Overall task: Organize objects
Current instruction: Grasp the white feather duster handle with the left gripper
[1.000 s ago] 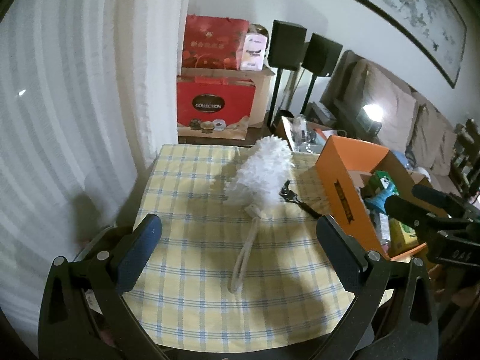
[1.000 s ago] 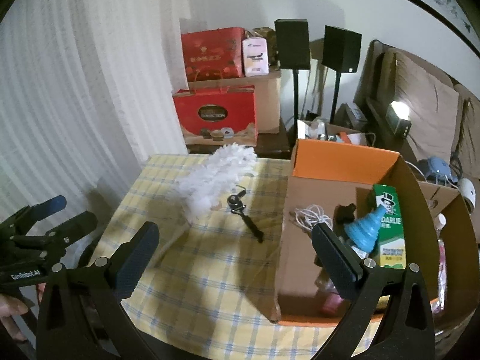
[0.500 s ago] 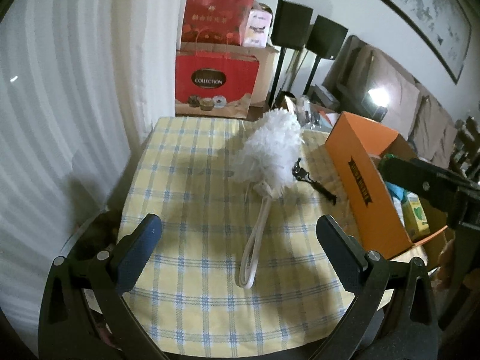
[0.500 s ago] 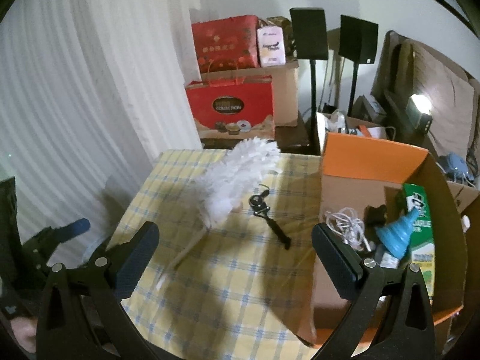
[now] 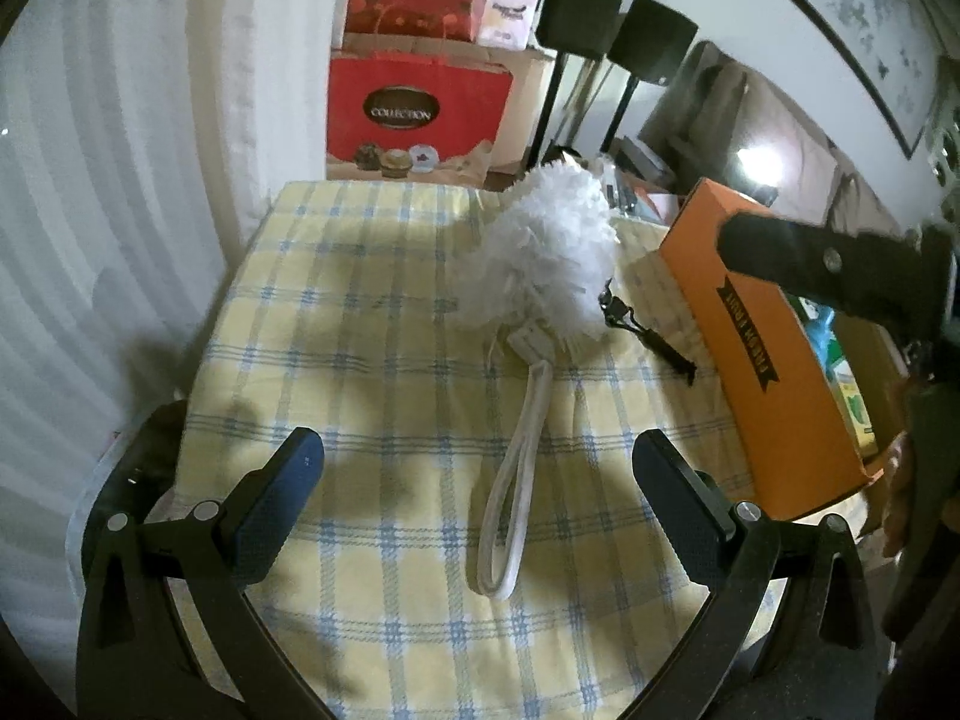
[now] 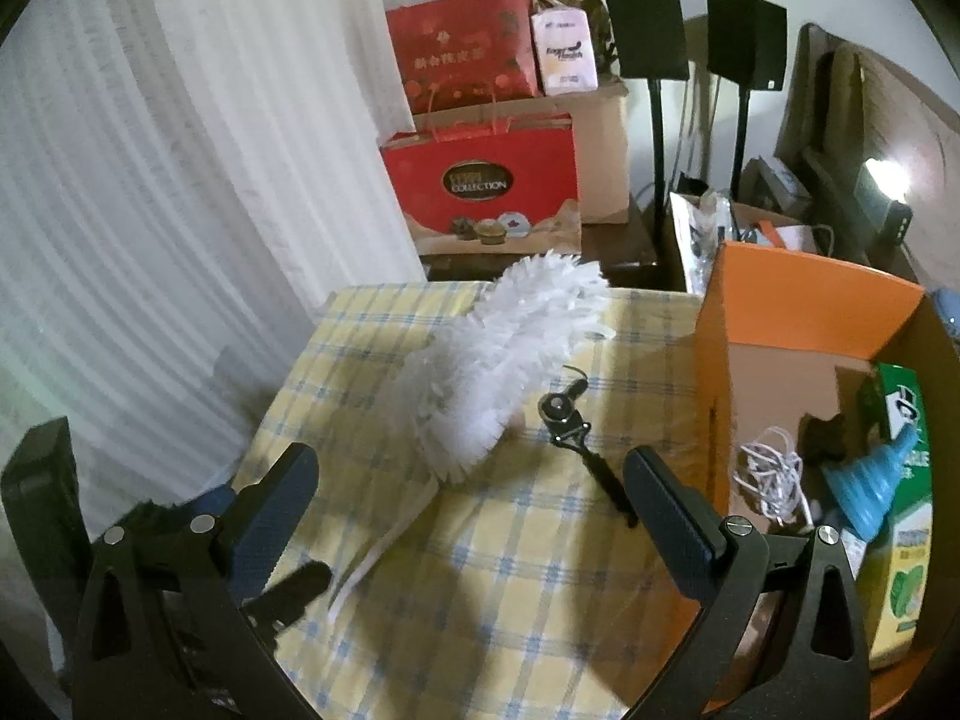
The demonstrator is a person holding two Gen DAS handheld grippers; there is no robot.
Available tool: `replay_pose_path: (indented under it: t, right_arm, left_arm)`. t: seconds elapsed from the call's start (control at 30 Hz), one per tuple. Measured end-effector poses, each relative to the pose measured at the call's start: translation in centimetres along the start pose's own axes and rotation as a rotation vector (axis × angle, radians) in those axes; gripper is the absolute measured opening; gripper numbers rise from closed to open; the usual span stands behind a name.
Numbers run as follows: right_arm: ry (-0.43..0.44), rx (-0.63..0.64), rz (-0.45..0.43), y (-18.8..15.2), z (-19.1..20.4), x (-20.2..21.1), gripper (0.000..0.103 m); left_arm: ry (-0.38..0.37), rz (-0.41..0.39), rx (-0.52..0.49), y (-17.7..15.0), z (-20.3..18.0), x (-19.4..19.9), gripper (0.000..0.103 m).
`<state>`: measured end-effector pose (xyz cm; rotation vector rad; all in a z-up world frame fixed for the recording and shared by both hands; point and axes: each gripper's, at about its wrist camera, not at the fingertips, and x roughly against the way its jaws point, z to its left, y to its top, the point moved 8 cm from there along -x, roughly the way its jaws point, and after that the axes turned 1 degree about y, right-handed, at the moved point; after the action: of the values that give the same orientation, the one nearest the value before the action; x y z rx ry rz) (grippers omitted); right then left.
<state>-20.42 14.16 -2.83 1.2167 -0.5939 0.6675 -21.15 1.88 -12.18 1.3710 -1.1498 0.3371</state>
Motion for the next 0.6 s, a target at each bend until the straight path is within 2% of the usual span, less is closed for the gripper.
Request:
replay_pose_path:
  t: [0.33,0.47,0.6]
  right_arm:
    - [0.015,-0.050,0.067,1.1,-0.6,-4.7,0.103]
    - [0.004,-0.061,0.083,1.8,-0.9,-6.4,0.103]
    - [-0.014,-0.066,0.097,2.3,-1.3,-8.0,0.103]
  left_arm:
    - [-0.021,0.024,-0.025,-0.3,-0.8,-2.8,0.103]
    - [-0.023,0.026,-0.026,-0.1,-0.6,-3.6,0.095]
    - [-0.032,0.025,-0.026,0.0,-0.5,-4.0,0.092]
